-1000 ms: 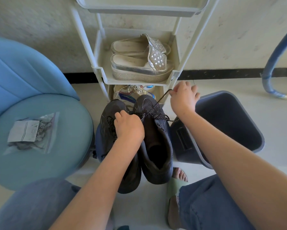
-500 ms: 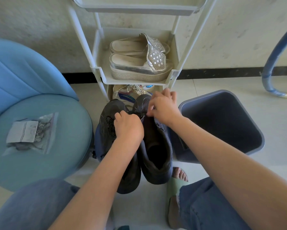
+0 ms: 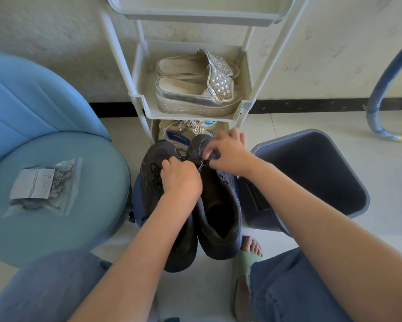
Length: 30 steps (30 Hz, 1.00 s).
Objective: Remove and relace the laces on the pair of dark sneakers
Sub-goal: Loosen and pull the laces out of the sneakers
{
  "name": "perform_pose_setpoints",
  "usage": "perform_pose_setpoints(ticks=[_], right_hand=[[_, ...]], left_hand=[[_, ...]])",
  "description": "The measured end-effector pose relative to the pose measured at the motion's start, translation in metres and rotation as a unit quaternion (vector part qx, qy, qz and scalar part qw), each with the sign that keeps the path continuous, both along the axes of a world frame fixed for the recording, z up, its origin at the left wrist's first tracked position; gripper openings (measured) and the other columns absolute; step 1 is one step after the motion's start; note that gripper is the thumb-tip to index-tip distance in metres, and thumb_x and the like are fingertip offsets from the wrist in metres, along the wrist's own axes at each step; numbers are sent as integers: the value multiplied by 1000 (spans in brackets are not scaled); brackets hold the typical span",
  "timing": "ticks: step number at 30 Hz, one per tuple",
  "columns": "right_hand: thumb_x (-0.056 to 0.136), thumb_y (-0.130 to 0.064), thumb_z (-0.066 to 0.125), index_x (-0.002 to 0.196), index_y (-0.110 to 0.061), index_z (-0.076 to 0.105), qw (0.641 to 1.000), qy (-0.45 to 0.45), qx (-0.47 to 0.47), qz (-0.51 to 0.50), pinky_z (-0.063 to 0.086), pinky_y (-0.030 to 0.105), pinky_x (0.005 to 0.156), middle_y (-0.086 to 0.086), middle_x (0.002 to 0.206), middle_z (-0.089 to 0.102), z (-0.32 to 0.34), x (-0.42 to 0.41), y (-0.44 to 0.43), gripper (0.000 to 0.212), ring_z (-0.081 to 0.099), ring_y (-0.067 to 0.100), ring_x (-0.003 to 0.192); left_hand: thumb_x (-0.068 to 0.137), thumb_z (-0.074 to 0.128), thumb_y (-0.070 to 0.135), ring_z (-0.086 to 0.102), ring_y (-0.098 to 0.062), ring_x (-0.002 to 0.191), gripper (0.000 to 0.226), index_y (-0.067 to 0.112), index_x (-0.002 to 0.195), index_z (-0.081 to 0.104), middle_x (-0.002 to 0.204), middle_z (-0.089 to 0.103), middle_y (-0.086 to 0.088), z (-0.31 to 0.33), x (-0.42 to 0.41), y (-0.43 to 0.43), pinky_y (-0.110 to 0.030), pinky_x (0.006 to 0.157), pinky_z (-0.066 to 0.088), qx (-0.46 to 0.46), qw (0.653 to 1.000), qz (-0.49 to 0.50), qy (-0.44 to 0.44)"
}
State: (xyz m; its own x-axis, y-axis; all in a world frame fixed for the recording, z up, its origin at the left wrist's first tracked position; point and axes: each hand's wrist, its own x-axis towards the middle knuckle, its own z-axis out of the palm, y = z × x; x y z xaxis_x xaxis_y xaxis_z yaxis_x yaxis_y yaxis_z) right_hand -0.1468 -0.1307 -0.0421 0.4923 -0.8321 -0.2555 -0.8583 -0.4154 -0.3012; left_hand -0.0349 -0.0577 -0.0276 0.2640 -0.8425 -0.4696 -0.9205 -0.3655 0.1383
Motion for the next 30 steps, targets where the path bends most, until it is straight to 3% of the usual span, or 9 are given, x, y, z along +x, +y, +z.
perform_pose_setpoints(ticks=[3, 7, 9, 11, 13, 17, 21, 24, 30], right_hand=[[84, -42, 65, 106, -30, 67, 998, 56, 18, 24, 20, 37, 99, 1, 125, 46, -12, 7, 8, 25, 28, 29, 121], [88, -34, 62, 94, -27, 69, 996, 55, -68, 17, 19, 37, 98, -4, 115, 55, -11, 10, 5, 11, 32, 25, 118], [91, -23, 59, 96, -20, 66, 992, 3, -85, -96, 24, 35, 95, -2, 108, 57, -6, 2, -2, 9, 41, 24, 114], [93, -18, 56, 94, -16, 61, 959, -92, -49, -263, 38, 34, 82, 5, 102, 61, 0, -9, -11, 5, 54, 26, 100], [93, -15, 54, 94, -15, 57, 929, -140, -6, -343, 43, 32, 72, 6, 99, 62, 0, -17, -16, 4, 59, 27, 92], [82, 0, 48, 124, -23, 55, 980, -103, -10, -171, 27, 31, 90, -1, 118, 48, 1, -14, -12, 48, 35, 24, 116], [84, -24, 60, 101, -30, 66, 1000, 2, 1, -15, 21, 37, 100, -4, 106, 40, -3, -4, -4, 18, 28, 26, 118], [83, -40, 67, 99, -29, 66, 999, 42, -7, 17, 22, 35, 96, -2, 111, 48, -11, 1, 1, 19, 31, 27, 116], [85, -26, 62, 93, -26, 65, 998, 32, -47, 29, 25, 33, 97, 0, 112, 52, -19, 7, 5, 9, 34, 27, 115]], left_hand=[[99, 41, 22, 34, -33, 124, 33, 2, 122, 54, 131, 42, -17, 0, 0, 0, -36, 99, 34, 1, 1000, 5, 0], [98, 42, 19, 36, -32, 122, 31, 4, 120, 56, 129, 44, -16, -2, 0, 1, -35, 98, 34, -7, 1000, -2, -15], [97, 42, 17, 36, -32, 121, 29, 4, 118, 57, 128, 45, -16, -2, 0, 2, -35, 98, 35, -10, 1000, -7, -19], [98, 42, 18, 37, -32, 121, 28, 3, 117, 56, 128, 45, -17, -2, 0, 1, -35, 99, 35, -11, 1000, -8, -15], [99, 40, 19, 37, -32, 122, 29, 3, 118, 56, 128, 44, -17, -2, -1, 1, -35, 99, 35, -11, 1000, -10, -3], [99, 40, 21, 37, -32, 121, 30, 3, 117, 56, 128, 44, -17, -2, -1, 1, -36, 99, 35, -16, 1000, -11, 7], [100, 37, 26, 38, -32, 122, 37, 0, 120, 55, 130, 42, -18, -4, 0, 2, -37, 99, 35, -18, 1000, 0, 19], [98, 40, 27, 40, -32, 120, 38, 0, 119, 58, 128, 42, -17, -5, -1, 2, -37, 96, 37, -30, 999, 16, 34], [89, 56, 44, 56, -29, 107, 41, 12, 115, 58, 115, 58, -11, -11, -7, 1, -36, 82, 45, -72, 997, 1, 39]])
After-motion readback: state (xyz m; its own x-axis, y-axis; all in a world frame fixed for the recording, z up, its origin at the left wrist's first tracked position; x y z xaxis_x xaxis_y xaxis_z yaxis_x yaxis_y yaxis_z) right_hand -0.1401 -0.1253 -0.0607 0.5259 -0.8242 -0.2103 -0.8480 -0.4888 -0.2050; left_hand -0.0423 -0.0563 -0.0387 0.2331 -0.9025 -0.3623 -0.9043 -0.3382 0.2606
